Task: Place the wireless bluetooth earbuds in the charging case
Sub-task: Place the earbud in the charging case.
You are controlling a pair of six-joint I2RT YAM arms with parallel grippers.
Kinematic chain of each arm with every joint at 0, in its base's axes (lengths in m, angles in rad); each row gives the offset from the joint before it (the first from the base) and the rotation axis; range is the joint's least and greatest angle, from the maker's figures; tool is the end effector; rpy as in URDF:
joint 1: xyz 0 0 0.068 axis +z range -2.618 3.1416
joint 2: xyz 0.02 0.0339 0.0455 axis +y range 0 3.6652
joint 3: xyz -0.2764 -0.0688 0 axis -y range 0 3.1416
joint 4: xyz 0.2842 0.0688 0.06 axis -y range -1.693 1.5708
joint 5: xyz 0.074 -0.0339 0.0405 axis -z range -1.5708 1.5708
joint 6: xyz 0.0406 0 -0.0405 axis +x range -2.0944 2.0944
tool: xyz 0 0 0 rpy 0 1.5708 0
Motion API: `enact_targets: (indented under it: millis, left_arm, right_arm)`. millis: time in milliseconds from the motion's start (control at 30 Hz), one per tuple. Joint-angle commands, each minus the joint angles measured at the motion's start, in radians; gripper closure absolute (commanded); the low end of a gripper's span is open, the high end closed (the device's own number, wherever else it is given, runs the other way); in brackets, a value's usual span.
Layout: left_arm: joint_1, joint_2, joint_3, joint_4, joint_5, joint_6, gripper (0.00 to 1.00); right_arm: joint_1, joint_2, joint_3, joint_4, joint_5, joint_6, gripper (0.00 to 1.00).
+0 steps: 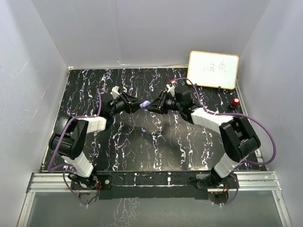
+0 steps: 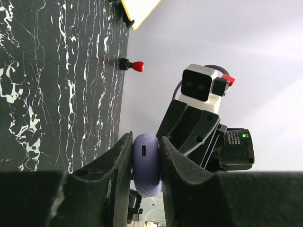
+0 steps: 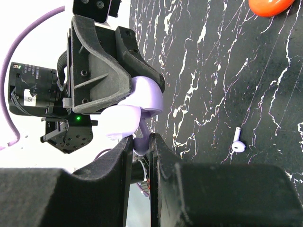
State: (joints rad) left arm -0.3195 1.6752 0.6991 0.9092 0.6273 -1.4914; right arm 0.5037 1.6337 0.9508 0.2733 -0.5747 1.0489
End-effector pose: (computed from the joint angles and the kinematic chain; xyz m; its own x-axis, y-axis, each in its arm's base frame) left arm 0.3384 -0.1371 0.1795 -0.8128 -0.5812 -0.0400 0.0010 0.0673 -0.9977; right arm 0.3352 0.2099 0.2135 -0.9036 0.3328 -0.2696 -0.1173 0.4131 0.9031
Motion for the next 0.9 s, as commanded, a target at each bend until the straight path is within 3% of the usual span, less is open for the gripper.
enact_targets:
  millis: [0, 867]
  left_arm:
    - [-0.018, -0.029, 0.040, -0.005, 0.018, 0.014, 1.00]
    - [-0.026, -0.044, 0.017, -0.013, 0.016, 0.026, 1.00]
  right_arm:
    - [-0.004, -0.009, -0.002, 0.065, 0.010, -0.001, 0.88]
    - [-0.007, -0.061, -0.038, 0.102, 0.073, 0.025, 0.88]
